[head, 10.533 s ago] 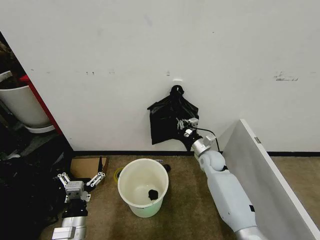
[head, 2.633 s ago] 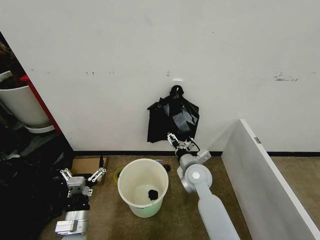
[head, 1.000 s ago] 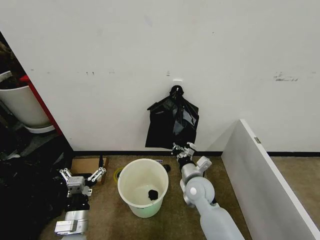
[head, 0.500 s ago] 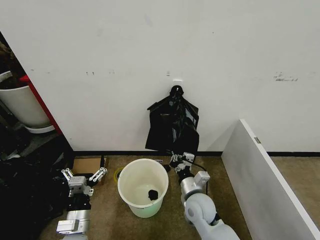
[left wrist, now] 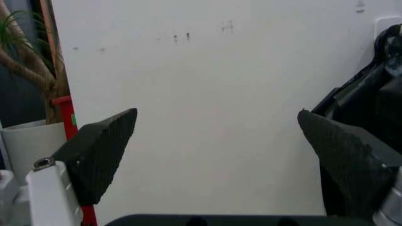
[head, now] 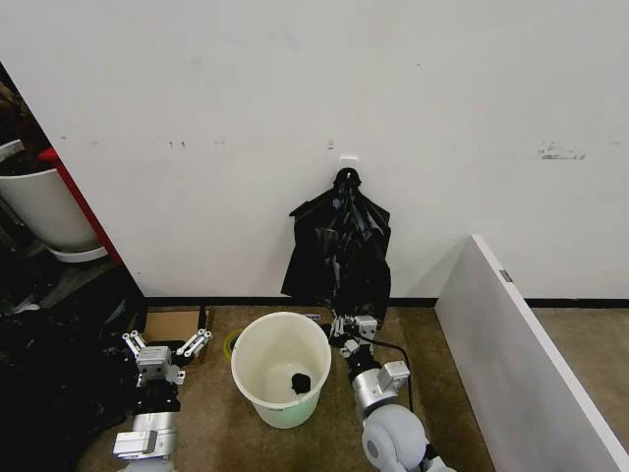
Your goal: Place the garbage bag over the trash bin.
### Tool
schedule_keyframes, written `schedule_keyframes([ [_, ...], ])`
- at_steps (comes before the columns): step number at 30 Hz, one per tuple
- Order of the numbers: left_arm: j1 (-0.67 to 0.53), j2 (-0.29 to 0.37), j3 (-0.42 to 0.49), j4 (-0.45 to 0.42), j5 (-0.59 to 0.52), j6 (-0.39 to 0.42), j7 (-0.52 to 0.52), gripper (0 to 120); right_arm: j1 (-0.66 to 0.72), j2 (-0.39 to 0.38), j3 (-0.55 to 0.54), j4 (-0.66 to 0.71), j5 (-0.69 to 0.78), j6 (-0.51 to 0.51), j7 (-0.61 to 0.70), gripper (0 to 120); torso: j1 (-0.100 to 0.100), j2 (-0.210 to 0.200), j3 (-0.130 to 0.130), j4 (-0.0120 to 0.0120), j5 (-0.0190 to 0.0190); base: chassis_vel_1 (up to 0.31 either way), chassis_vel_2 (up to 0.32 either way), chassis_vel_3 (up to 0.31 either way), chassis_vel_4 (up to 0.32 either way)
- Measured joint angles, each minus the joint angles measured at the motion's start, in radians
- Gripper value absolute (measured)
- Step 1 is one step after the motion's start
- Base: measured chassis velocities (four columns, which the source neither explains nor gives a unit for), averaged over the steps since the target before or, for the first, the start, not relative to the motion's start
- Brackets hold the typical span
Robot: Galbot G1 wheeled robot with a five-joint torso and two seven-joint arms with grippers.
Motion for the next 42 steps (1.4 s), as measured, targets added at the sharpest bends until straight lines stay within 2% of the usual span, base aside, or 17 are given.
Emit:
schedule_keyframes([
  [42, -0.001, 0.000, 0.001, 0.003, 0.000, 0.000, 0.001, 100, -0.064, -0.027, -0.024, -0.046, -0.194, 0.143, -0.066, 0, 0.000, 0.000, 0.000, 0.0001, -0.0001, 0.000, 0.000, 0.000, 0.000],
])
